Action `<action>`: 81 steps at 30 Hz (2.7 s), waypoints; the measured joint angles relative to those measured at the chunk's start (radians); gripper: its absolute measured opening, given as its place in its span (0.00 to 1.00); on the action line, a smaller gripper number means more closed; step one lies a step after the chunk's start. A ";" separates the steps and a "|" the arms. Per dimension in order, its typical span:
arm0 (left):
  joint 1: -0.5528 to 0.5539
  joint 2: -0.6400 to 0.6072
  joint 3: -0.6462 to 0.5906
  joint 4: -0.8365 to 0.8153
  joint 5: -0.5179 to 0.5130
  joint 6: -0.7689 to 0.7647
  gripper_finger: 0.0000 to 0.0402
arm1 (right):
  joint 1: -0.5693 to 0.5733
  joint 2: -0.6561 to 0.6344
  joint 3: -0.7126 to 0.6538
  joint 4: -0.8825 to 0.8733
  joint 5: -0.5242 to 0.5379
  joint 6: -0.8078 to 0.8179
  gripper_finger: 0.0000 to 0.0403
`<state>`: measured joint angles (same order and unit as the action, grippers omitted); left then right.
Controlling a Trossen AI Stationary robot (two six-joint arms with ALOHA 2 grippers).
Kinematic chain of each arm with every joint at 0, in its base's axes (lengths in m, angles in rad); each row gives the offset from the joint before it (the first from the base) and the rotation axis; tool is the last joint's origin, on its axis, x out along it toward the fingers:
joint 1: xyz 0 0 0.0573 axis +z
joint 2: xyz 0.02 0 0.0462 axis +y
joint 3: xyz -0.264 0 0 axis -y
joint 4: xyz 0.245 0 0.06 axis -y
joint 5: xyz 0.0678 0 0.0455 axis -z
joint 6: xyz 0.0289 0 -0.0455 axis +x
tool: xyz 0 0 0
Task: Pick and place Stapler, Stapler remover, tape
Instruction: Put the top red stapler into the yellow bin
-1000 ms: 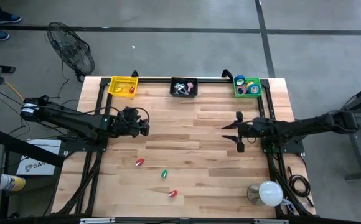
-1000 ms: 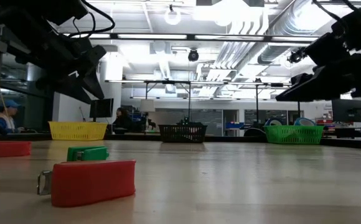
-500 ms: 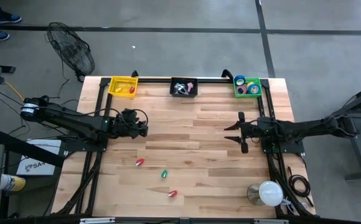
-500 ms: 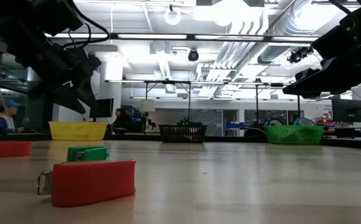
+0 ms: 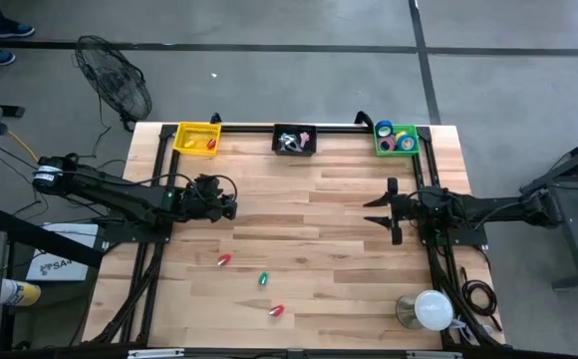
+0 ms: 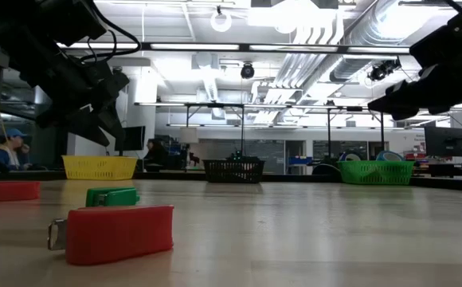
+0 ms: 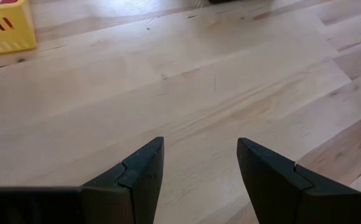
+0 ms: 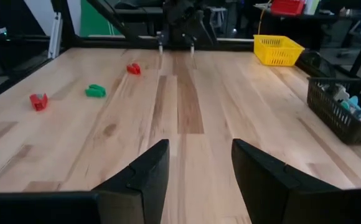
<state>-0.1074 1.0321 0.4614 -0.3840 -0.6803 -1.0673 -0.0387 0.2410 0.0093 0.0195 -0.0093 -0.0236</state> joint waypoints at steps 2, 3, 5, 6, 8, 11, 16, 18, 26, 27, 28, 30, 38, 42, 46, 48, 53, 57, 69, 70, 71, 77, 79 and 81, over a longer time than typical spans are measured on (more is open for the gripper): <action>0.000 0.000 0.000 0.000 0.003 0.000 0.50 | 0.000 -0.008 0.000 -0.002 0.001 -0.003 0.41; 0.000 0.000 0.000 0.000 0.008 0.000 0.50 | 0.000 -0.008 0.000 -0.002 0.000 -0.004 0.41; 0.000 0.000 0.000 0.000 0.015 0.001 0.50 | 0.000 -0.007 0.000 -0.004 0.000 -0.003 0.41; 0.000 0.000 0.000 0.000 0.018 0.002 0.50 | 0.000 -0.007 0.000 -0.004 0.000 -0.003 0.41; 0.000 0.000 0.000 0.000 0.021 0.004 0.50 | 0.000 -0.007 0.000 -0.005 0.000 -0.003 0.41; 0.000 0.000 0.000 0.000 0.021 0.004 0.50 | 0.000 -0.008 0.000 -0.006 -0.001 -0.003 0.41; 0.000 0.000 0.000 0.000 0.025 0.004 0.50 | 0.000 -0.008 0.000 -0.006 -0.006 -0.003 0.41; 0.000 0.000 0.000 0.000 0.025 0.004 0.50 | 0.000 -0.009 0.001 -0.007 -0.006 -0.003 0.41; 0.000 0.000 0.000 0.000 0.044 0.007 0.50 | 0.000 -0.108 0.019 -0.052 -0.009 -0.008 0.41; 0.000 0.000 0.000 0.000 0.046 0.007 0.50 | 0.000 -0.127 0.030 -0.079 -0.009 -0.008 0.41; 0.000 0.000 0.000 0.000 0.048 0.007 0.50 | 0.000 -0.148 0.041 -0.109 -0.011 -0.009 0.41; 0.000 0.000 0.000 0.000 0.051 0.007 0.50 | 0.000 -0.192 0.059 -0.163 -0.013 -0.009 0.41; 0.000 0.000 0.000 0.026 0.044 0.017 0.50 | 0.000 -0.235 0.041 -0.108 0.016 0.012 0.41; 0.000 0.000 0.000 0.046 0.042 0.031 0.50 | 0.008 -0.235 0.000 0.003 -0.013 0.000 0.41; 0.000 0.000 0.000 0.050 0.043 0.030 0.50 | 0.021 -0.236 0.000 0.004 -0.007 -0.021 0.41; 0.000 0.000 0.000 0.052 0.046 0.030 0.50 | 0.030 -0.235 0.000 0.004 -0.008 -0.021 0.41; 0.000 0.000 0.000 0.052 0.061 0.034 0.50 | 0.047 -0.234 0.000 0.004 -0.001 -0.027 0.41; 0.000 0.000 0.000 0.053 0.130 0.055 0.50 | 0.047 -0.234 0.000 0.003 0.007 -0.019 0.41; 0.001 0.000 0.000 0.053 0.471 0.136 0.50 | 0.047 -0.234 0.000 0.004 0.005 -0.028 0.41; 0.001 0.000 0.001 0.052 0.489 0.136 0.50 | 0.047 -0.234 0.000 0.004 0.005 -0.028 0.41; 0.001 0.000 0.001 0.049 0.502 0.130 0.50 | 0.047 -0.234 0.000 0.004 0.005 -0.028 0.41; 0.000 0.000 0.005 0.025 0.536 0.091 0.50 | 0.047 -0.234 -0.001 0.004 0.006 -0.029 0.41; 0.000 0.000 0.021 -0.017 0.537 0.078 0.50 | 0.047 -0.234 -0.001 0.004 0.006 -0.029 0.41; -0.011 0.000 0.050 -0.072 0.529 0.061 0.50 | 0.047 -0.234 -0.001 0.004 0.006 -0.029 0.41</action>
<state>-0.1183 1.0321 0.5110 -0.4558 -0.1511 -1.0067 0.0086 0.0067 0.0086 0.0231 -0.0032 -0.0521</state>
